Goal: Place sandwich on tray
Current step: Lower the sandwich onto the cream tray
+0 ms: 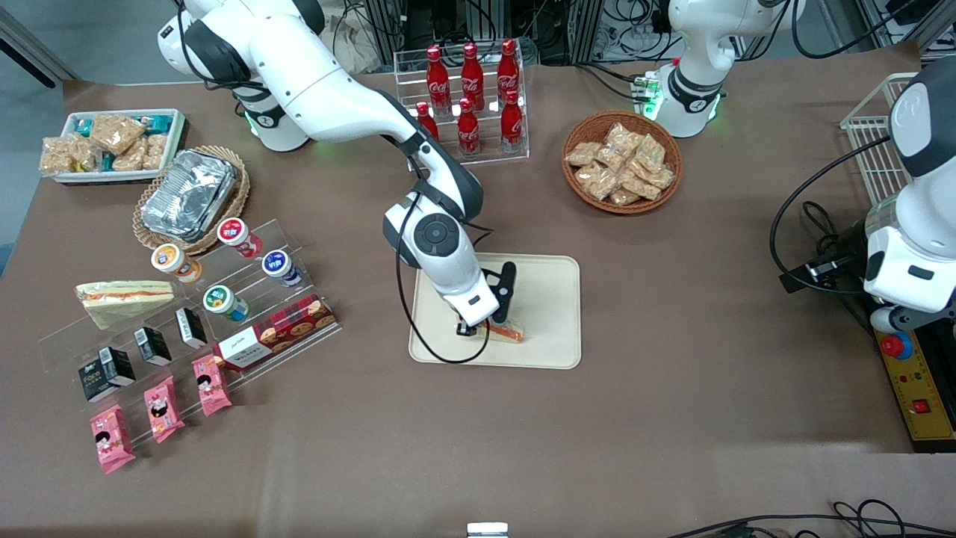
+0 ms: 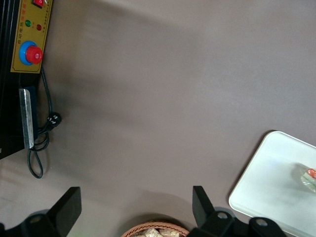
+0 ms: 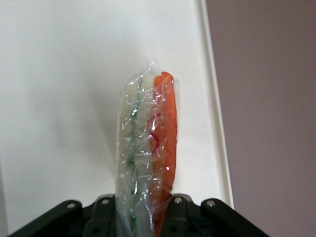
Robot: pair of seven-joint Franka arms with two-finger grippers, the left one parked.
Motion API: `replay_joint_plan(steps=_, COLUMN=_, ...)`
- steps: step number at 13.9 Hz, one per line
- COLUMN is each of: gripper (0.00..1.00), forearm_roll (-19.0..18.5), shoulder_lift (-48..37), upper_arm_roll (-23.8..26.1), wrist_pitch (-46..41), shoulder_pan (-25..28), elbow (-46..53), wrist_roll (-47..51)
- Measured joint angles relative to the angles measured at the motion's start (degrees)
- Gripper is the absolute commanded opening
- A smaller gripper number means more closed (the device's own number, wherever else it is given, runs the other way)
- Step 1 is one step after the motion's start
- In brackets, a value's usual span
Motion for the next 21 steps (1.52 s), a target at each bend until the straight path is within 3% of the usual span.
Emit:
replay_joint_plan(steps=6, gripper=0.35, forearm_roll=0.0, shoulder_lift=0.4, upper_arm_roll=0.2, wrist_pitch=0.0, shoulder_pan=-0.1, elbow=0.1, wrist_roll=-1.8)
replay_joint_plan(steps=15, gripper=0.35, forearm_roll=-0.2, shoulder_lift=1.7, upper_arm_roll=-0.5, wrist_pitch=4.0, shoulder_pan=-1.1, elbow=0.4, wrist_roll=-6.8)
replay_joint_plan(steps=16, gripper=0.39, forearm_roll=-0.2, shoulder_lift=1.8, upper_arm_roll=-0.8, wrist_pitch=4.0, shoulder_pan=-1.1, elbow=0.5, wrist_roll=-7.6)
replay_joint_plan(steps=17, gripper=0.85, forearm_roll=-0.2, shoulder_lift=1.9, upper_arm_roll=-1.0, wrist_pitch=4.0, shoulder_pan=-1.2, elbow=0.6, wrist_roll=-7.9)
replay_joint_plan(steps=18, gripper=1.0, forearm_roll=-0.2, shoulder_lift=2.1, upper_arm_roll=-1.1, wrist_pitch=4.1, shoulder_pan=-1.2, elbow=0.7, wrist_roll=-8.0)
replay_joint_plan(steps=21, gripper=1.0, forearm_roll=0.1, shoulder_lift=2.5, upper_arm_roll=-1.1, wrist_pitch=4.9, shoulder_pan=-1.7, elbow=0.8, wrist_roll=-7.7)
